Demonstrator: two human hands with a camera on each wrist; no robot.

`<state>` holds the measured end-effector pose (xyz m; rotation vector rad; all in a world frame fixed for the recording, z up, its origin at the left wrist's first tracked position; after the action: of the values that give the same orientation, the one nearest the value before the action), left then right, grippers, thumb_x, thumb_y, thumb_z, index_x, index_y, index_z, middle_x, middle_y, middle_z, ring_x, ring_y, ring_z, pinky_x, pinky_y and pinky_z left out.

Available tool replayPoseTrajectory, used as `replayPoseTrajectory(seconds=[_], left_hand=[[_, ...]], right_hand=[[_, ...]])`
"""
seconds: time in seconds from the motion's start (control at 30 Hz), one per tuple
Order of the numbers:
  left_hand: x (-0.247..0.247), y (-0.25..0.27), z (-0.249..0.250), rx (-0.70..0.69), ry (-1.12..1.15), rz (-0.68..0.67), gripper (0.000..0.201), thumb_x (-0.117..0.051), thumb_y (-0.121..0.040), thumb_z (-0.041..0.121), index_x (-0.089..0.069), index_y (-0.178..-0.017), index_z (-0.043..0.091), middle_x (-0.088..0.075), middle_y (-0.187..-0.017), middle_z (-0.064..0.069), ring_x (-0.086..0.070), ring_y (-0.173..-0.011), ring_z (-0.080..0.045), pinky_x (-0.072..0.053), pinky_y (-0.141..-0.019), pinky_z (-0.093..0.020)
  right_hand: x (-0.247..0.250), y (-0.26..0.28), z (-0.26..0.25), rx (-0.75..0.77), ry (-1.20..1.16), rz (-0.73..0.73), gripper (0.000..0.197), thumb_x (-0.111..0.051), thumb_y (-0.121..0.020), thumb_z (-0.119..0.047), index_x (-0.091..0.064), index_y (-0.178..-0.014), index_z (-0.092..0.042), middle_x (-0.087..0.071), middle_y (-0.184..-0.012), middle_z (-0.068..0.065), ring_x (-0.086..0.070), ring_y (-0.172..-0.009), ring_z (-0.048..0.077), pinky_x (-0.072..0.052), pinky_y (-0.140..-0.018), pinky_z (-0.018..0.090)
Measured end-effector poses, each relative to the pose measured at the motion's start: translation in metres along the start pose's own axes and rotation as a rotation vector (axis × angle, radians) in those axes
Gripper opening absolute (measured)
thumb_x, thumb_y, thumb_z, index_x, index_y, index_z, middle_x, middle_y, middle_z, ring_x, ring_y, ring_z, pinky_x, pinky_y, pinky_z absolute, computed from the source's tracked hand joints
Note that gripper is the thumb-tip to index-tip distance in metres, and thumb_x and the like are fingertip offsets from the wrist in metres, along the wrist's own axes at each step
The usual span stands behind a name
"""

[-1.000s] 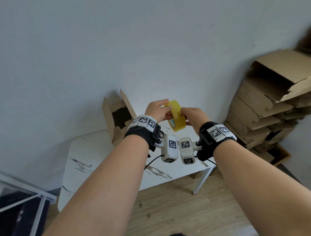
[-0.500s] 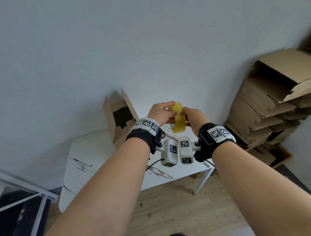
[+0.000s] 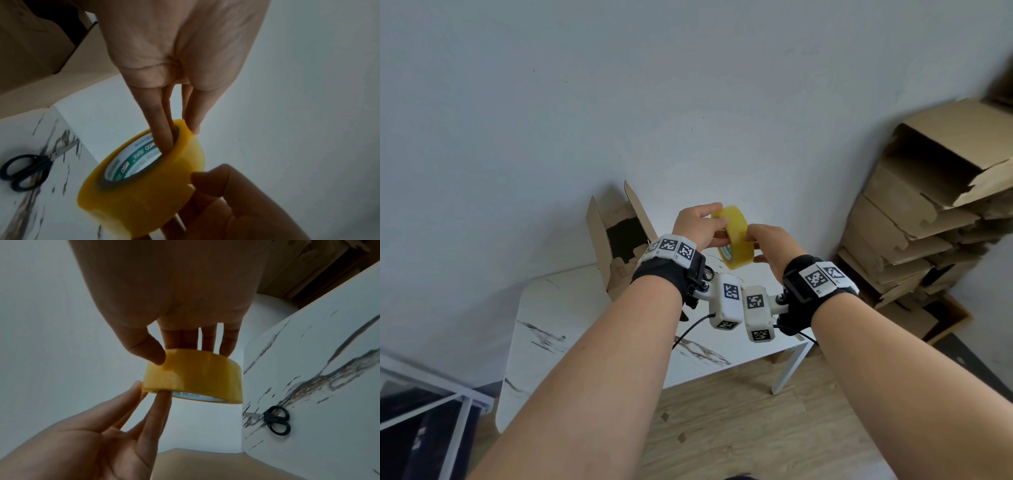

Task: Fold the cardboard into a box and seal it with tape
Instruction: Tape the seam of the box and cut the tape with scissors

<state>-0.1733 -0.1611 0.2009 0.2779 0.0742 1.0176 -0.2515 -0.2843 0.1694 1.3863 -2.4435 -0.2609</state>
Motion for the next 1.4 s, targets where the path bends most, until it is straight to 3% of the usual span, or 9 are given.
replayPoseTrajectory(seconds=[0.2, 0.4, 0.63, 0.87, 0.93, 1.07, 1.13, 1.27, 1.4], left_hand=[[-0.007, 0.002, 0.011, -0.082, -0.165, -0.053, 0.039, -0.06, -0.091, 0.007, -0.06, -0.129, 0.016, -0.065, -0.113, -0.019, -0.068, -0.081, -0.028, -0.059, -0.082, -0.034], [-0.018, 0.008, 0.012, -0.157, -0.302, -0.102, 0.05, -0.063, -0.088, 0.007, -0.054, -0.135, 0.021, -0.069, -0.105, -0.014, -0.066, -0.084, -0.02, -0.057, -0.082, -0.031], [-0.017, 0.008, 0.009, -0.14, -0.239, -0.037, 0.051, -0.061, -0.087, 0.003, -0.054, -0.135, 0.02, -0.067, -0.112, -0.02, -0.07, -0.088, -0.035, -0.057, -0.087, -0.04], [-0.011, 0.005, 0.006, -0.106, -0.15, -0.018, 0.052, -0.061, -0.086, 0.0, -0.055, -0.134, 0.019, -0.063, -0.122, -0.019, -0.07, -0.082, -0.03, -0.059, -0.082, -0.038], [-0.01, 0.003, 0.004, -0.095, -0.129, -0.015, 0.053, -0.061, -0.086, -0.001, -0.054, -0.135, 0.019, -0.064, -0.12, -0.02, -0.07, -0.084, -0.032, -0.059, -0.082, -0.038], [-0.008, 0.003, 0.001, -0.082, -0.111, -0.02, 0.053, -0.059, -0.088, -0.002, -0.053, -0.136, 0.018, -0.065, -0.119, -0.019, -0.07, -0.087, -0.032, -0.059, -0.081, -0.035], [-0.008, 0.002, 0.0, -0.081, -0.105, -0.019, 0.053, -0.059, -0.088, -0.002, -0.053, -0.136, 0.018, -0.064, -0.12, -0.019, -0.07, -0.085, -0.031, -0.059, -0.08, -0.035], [-0.008, -0.001, 0.0, -0.071, -0.09, -0.022, 0.051, -0.058, -0.089, -0.002, -0.052, -0.136, 0.017, -0.063, -0.123, -0.019, -0.071, -0.089, -0.034, -0.058, -0.083, -0.038], [-0.002, -0.005, 0.001, -0.042, -0.035, -0.005, 0.049, -0.054, -0.092, -0.002, -0.048, -0.139, 0.01, -0.056, -0.13, -0.022, -0.068, -0.096, -0.038, -0.06, -0.077, -0.033]], right_hand=[[0.002, -0.002, 0.002, -0.011, -0.065, 0.028, 0.015, -0.049, -0.085, -0.013, -0.057, -0.072, -0.012, -0.056, -0.085, 0.007, -0.054, -0.082, 0.024, -0.048, -0.073, 0.033], [0.009, -0.007, -0.003, -0.038, -0.109, 0.061, 0.016, -0.049, -0.087, -0.015, -0.056, -0.073, -0.011, -0.055, -0.077, 0.004, -0.057, -0.077, 0.023, -0.05, -0.081, 0.037], [0.004, -0.01, -0.003, -0.042, -0.129, 0.043, 0.014, -0.049, -0.084, -0.01, -0.057, -0.073, -0.009, -0.058, -0.08, 0.007, -0.058, -0.084, 0.028, -0.051, -0.091, 0.042], [-0.003, -0.01, -0.009, -0.036, -0.034, -0.009, 0.018, -0.042, -0.083, 0.002, -0.058, -0.077, -0.006, -0.057, -0.096, 0.015, -0.055, -0.091, 0.03, -0.048, -0.097, 0.043], [-0.003, -0.009, -0.012, -0.018, -0.002, -0.017, 0.021, -0.042, -0.082, 0.004, -0.06, -0.078, -0.006, -0.057, -0.096, 0.015, -0.054, -0.09, 0.029, -0.049, -0.095, 0.042], [-0.003, -0.003, -0.015, 0.063, -0.01, -0.034, 0.029, -0.044, -0.078, 0.004, -0.067, -0.076, -0.013, -0.06, -0.084, 0.01, -0.052, -0.079, 0.024, -0.045, -0.072, 0.031], [-0.003, -0.001, -0.015, 0.081, -0.006, -0.041, 0.031, -0.043, -0.078, 0.007, -0.069, -0.081, -0.011, -0.061, -0.08, 0.008, -0.052, -0.076, 0.023, -0.044, -0.07, 0.029], [-0.002, 0.0, -0.014, 0.107, 0.045, -0.054, 0.047, -0.039, -0.076, 0.013, -0.07, -0.106, -0.006, -0.067, -0.093, 0.013, -0.057, -0.08, 0.023, -0.047, -0.077, 0.031], [0.002, 0.0, -0.01, 0.116, 0.077, -0.038, 0.039, -0.046, -0.076, 0.006, -0.073, -0.095, -0.016, -0.068, -0.091, 0.008, -0.057, -0.086, 0.023, -0.047, -0.087, 0.037]])
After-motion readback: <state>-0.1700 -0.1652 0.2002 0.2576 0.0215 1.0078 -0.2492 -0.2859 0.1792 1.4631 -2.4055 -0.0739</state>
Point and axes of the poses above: each hand's wrist, its own y-axis away from the middle knuckle, its own x-axis out of the back of the hand, z = x × y, the point moved 7 cm from there along -y, towards the middle knuckle
